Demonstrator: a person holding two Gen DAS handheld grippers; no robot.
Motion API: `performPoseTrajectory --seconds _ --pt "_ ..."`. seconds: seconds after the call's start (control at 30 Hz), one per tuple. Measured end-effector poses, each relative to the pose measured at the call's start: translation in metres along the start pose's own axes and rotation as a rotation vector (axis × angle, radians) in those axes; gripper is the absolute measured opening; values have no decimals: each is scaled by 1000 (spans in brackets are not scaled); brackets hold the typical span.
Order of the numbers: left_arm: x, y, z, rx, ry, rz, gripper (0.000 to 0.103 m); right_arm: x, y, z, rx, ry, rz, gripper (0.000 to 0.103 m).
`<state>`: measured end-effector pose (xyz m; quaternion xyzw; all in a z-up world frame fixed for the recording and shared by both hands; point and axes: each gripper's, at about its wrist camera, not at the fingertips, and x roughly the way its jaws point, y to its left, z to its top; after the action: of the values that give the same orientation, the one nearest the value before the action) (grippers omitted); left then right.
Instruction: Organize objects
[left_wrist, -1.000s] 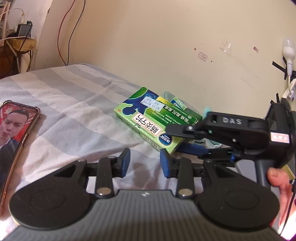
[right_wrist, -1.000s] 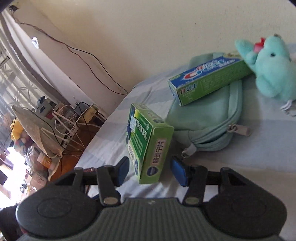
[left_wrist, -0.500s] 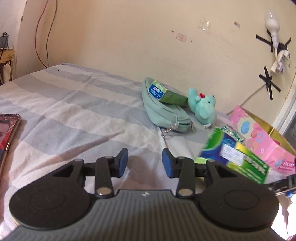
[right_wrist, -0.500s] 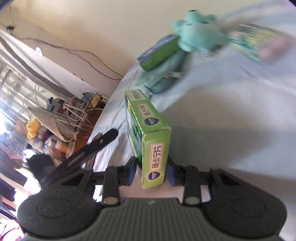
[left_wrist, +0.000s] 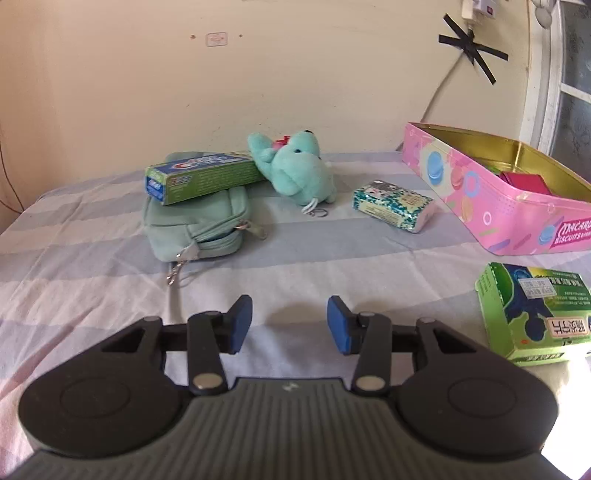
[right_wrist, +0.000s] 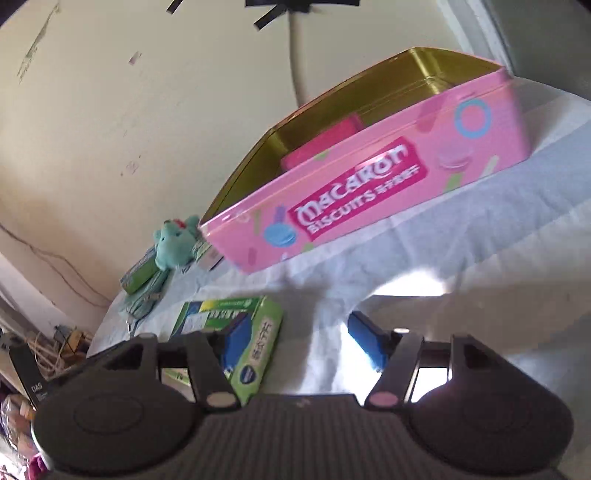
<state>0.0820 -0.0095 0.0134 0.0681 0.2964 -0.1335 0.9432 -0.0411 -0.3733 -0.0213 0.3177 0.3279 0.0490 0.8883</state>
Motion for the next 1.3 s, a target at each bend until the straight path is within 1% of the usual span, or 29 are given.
performPoseTrajectory --seconds 0.07,0.13,0.2,0.37,0.43,0.5,0.63,0.73,1.0,1.1,1.17,1.2,1.23,1.27,1.3 --pt "7 -12 4 19 16 -2 47 -3 -12 0 26 -25 15 60" --pt "14 -22 6 30 32 8 47 -3 -20 0 28 -34 13 60" --pt "19 -29 6 34 46 16 48 0 -18 -4 26 -51 23 59" --pt "22 -34 6 30 27 51 55 0 -21 -8 8 -84 60 59" --pt "23 -32 5 18 16 64 61 2 -21 -7 -6 -92 66 59" --pt "24 -30 3 11 -1 80 71 4 -21 -6 -28 -104 66 59" --pt "27 -24 4 -28 6 61 73 7 -21 -6 -68 -127 60 59" --pt "29 -21 4 -52 10 48 73 8 -22 -6 -70 -132 62 59" --pt "28 -21 2 -62 5 36 73 7 -23 -6 -74 -139 57 60" --pt "26 -21 1 -67 2 28 73 9 -19 -5 -80 -134 54 67" --pt "25 -20 0 -73 -4 11 73 12 -14 -3 -72 -125 50 80" --pt "24 -19 0 -78 -7 -1 73 13 -11 -2 -65 -122 46 83" --pt "23 -17 -1 -86 -11 -13 73 15 -8 -1 -55 -120 38 89" --pt "22 -16 -1 -95 -15 -26 73 17 -6 0 -47 -125 25 90" --pt "21 -15 -2 -105 -19 -35 73 19 -3 1 -40 -144 -11 90"
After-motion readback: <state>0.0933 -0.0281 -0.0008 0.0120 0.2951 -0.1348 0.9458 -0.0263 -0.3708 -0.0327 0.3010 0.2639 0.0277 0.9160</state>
